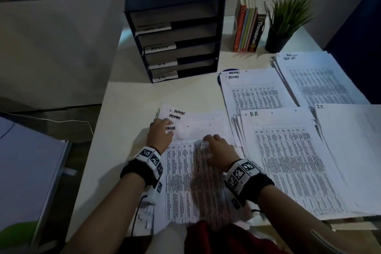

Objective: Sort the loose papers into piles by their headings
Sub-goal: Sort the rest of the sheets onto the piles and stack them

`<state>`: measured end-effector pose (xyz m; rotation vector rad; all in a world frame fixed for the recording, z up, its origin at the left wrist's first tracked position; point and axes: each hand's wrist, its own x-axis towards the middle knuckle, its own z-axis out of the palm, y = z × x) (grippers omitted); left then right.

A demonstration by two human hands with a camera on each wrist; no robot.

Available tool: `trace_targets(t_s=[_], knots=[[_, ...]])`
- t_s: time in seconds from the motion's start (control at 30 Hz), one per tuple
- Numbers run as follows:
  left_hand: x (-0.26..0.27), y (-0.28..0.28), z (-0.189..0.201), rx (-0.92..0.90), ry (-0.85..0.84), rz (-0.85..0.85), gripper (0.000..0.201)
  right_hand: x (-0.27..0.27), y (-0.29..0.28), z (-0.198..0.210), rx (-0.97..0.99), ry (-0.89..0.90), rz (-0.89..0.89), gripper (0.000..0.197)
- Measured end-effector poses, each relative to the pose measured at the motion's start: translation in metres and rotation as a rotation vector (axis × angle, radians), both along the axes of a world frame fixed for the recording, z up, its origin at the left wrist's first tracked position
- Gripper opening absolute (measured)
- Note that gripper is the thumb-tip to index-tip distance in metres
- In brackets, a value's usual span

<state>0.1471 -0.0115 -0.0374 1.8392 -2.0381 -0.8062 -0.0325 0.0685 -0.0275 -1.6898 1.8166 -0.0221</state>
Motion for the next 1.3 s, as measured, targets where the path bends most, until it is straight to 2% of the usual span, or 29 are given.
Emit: trace_targets(t_s=[0.07,0.1,0.2,0.23,0.3,0.37,0.43,0.5,0.57,0.63,0.7,0.77,0.87,0.93,1.03,1.13,1.2,1.27,1.3], knots=[[0.002,0.001,0.005,-0.089,0.054,-0.070,0.012,0.003,-0.003,-0.001,-0.084,0.059,-0.007,0.082],[0.003,0.004,0.010,-0.063,0.089,-0.130,0.013,0.005,-0.004,0.000,-0.130,0.120,0.010,0.094],[0.009,0.009,0.026,0.295,0.144,-0.352,0.024,0.013,-0.008,0.005,-0.266,0.340,0.117,0.130],[0.013,0.009,0.028,0.383,0.159,-0.379,0.029,0.015,-0.009,0.004,-0.314,0.412,0.158,0.137],[0.016,0.007,0.032,0.479,0.248,-0.338,0.046,0.018,-0.010,-0.003,-0.396,0.476,0.239,0.127],[0.015,-0.001,0.033,0.469,0.325,-0.205,0.056,0.020,-0.009,-0.005,-0.454,0.477,0.306,0.102],[0.012,-0.011,0.027,0.292,0.239,-0.096,0.047,0.025,-0.004,-0.005,-0.519,0.457,0.338,0.090],[0.012,-0.023,0.016,0.186,0.100,-0.087,0.038,0.029,0.004,-0.010,-0.485,0.439,0.347,0.090],[0.012,-0.030,0.005,0.224,-0.055,-0.122,0.046,0.035,0.007,-0.011,-0.409,0.410,0.355,0.088],[0.012,-0.031,-0.002,0.243,-0.151,-0.152,0.052,0.040,0.009,-0.005,-0.309,0.372,0.364,0.070],[0.013,-0.030,-0.004,0.208,-0.149,-0.142,0.049,0.039,0.007,-0.005,-0.266,0.371,0.348,0.055],[0.014,-0.028,-0.005,0.168,-0.135,-0.118,0.047,0.040,0.007,-0.002,-0.262,0.376,0.335,0.052],[0.016,-0.026,-0.006,0.215,-0.158,-0.116,0.071,0.038,0.002,-0.003,-0.305,0.367,0.297,0.049],[0.018,-0.026,-0.006,0.245,-0.176,-0.122,0.078,0.041,-0.001,0.000,-0.289,0.358,0.318,0.045],[0.020,-0.029,-0.006,0.194,-0.145,-0.112,0.065,0.039,-0.001,-0.001,-0.316,0.353,0.321,0.047],[0.023,-0.028,-0.007,0.026,-0.125,-0.150,0.047,0.041,-0.001,-0.001,-0.334,0.324,0.282,0.051],[0.024,-0.023,-0.006,-0.062,-0.166,-0.235,0.045,0.043,-0.004,-0.002,-0.350,0.335,0.257,0.064],[0.024,-0.017,-0.005,-0.129,-0.214,-0.319,0.043,0.046,-0.008,-0.004,-0.392,0.380,0.222,0.086],[0.025,-0.016,-0.003,-0.116,-0.183,-0.336,0.039,0.047,-0.010,-0.005,-0.434,0.401,0.200,0.098]])
